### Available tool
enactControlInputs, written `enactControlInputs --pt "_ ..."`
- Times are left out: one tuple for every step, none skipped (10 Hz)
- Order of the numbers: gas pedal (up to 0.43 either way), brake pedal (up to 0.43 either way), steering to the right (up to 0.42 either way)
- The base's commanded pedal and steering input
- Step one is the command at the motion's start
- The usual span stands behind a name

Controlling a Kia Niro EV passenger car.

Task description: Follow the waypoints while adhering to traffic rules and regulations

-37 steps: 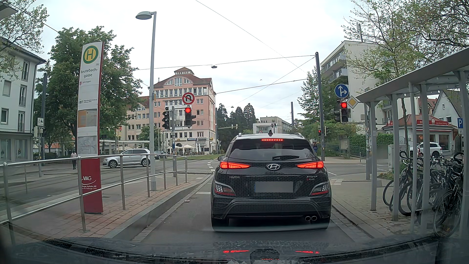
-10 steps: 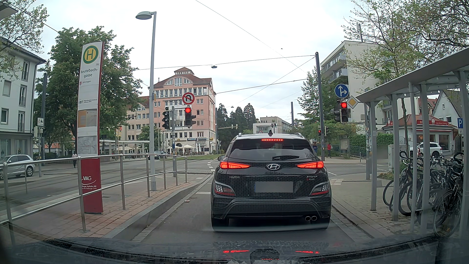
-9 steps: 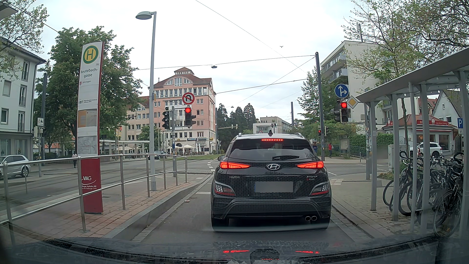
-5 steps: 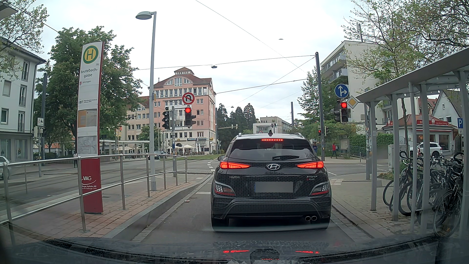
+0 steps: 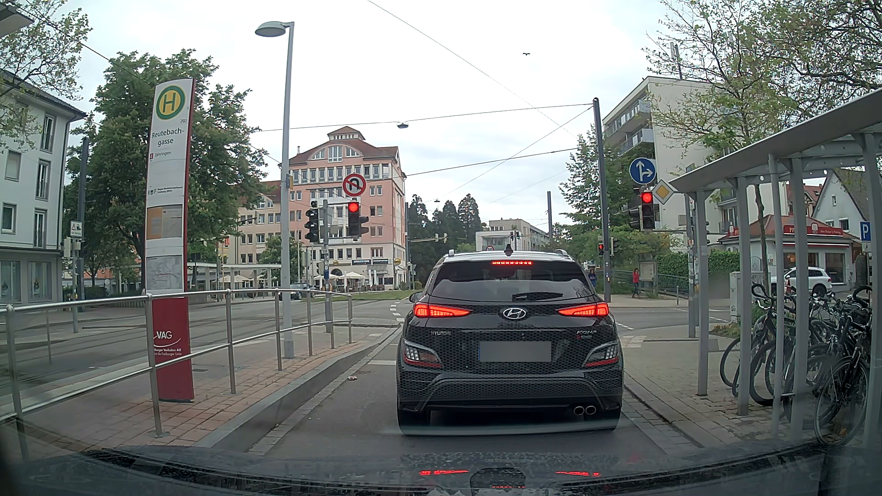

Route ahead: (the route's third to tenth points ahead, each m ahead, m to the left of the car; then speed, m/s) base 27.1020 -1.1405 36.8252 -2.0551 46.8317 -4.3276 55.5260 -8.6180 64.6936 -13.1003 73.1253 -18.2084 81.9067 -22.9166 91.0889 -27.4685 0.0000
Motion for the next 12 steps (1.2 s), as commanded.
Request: enactControlInputs --pt "0.000 0.171 -0.001" --pt "0.000 0.171 -0.002" --pt "0.000 0.171 -0.001" --pt "0.000 0.171 -0.002" --pt "0.000 0.165 -0.001" --pt "0.000 0.171 -0.001" --pt "0.000 0.171 -0.001" --pt "0.000 0.171 -0.001" --pt "0.000 0.171 -0.001" --pt "0.000 0.171 -0.001" --pt "0.000 0.171 -0.001" --pt "0.000 0.171 -0.001"
